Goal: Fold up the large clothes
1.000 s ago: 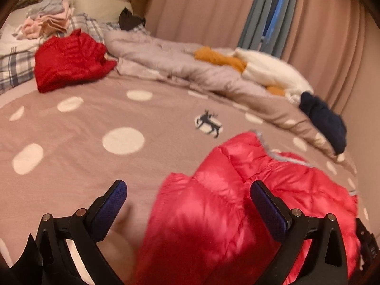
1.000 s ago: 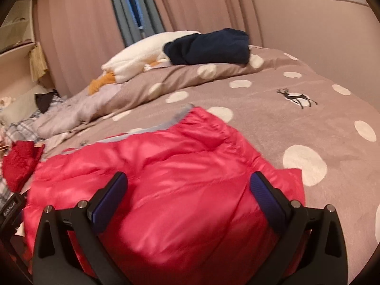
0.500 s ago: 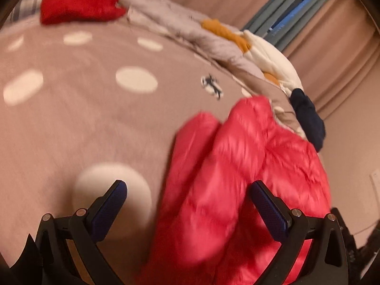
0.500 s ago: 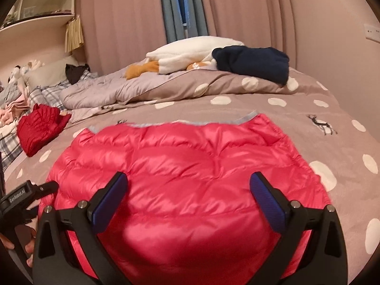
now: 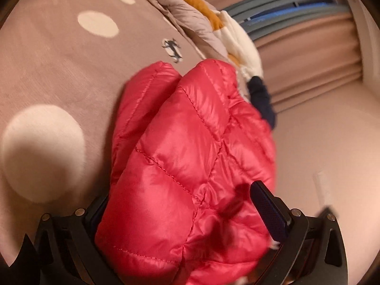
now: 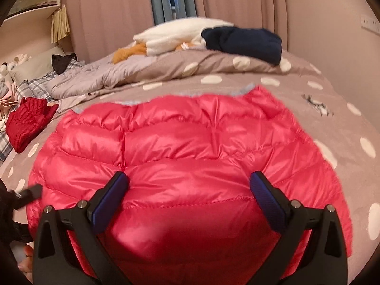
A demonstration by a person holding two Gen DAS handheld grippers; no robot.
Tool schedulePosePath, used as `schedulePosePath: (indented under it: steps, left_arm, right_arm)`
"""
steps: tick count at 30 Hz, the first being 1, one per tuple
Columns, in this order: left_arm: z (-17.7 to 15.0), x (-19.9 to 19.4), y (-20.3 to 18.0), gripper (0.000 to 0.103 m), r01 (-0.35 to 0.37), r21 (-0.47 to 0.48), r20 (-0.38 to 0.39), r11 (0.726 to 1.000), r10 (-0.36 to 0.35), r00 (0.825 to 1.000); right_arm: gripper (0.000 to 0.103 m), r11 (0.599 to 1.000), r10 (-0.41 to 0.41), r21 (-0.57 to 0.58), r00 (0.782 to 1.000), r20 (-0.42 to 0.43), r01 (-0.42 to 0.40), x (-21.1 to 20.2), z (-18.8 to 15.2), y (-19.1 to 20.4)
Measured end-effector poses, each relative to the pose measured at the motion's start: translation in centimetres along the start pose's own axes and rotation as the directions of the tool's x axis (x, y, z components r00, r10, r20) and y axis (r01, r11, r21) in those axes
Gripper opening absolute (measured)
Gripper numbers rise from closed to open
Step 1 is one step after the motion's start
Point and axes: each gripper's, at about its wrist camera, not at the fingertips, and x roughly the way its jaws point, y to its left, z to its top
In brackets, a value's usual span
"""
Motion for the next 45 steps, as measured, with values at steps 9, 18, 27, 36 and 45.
schedulePosePath:
  steps: [9, 18, 27, 36, 45]
  left_arm:
    - [-1.4, 2.1, -1.9, 0.102, -0.079, 0.125, -0.018, 0.989, 0.082, 0.996]
    - [-2.4, 1.0, -1.2, 0.102, -0.035, -0.017, -0.036, 0.999, 0.034, 0.999]
    - [-2.2, 2.4, -1.7, 0.103, -0.043, -0.008, 0.047, 0.999, 0.043, 0.998]
    - [-0.3, 3.9, -1.3, 0.090, -0.078, -0.091, 0.157, 0.993, 0.091, 0.983]
    - [0.7, 4.4, -1.1, 0.075, -0.172, -0.063, 0.239, 0.983, 0.183, 0.954]
  right_arm:
    - [0.103, 0.995, -0.031, -0.101, 0.998, -0.058, 0.025, 3.0, -1.2, 1.0]
    - [0.103, 0.988, -0.043, -0.154, 0.997, -0.071, 0.031, 4.2, -1.1, 1.3]
    - [0.103, 0.989, -0.036, -0.145, 0.999, -0.040, 0.029, 3.7, -1.4, 1.4]
    - [0.103, 0.989, -0.044, -0.140, 0.998, -0.046, 0.037, 3.9, -1.2, 1.7]
    - [0.103, 0.989, -0.053, -0.138, 0.997, -0.048, 0.046, 4.4, -0.9, 1.8]
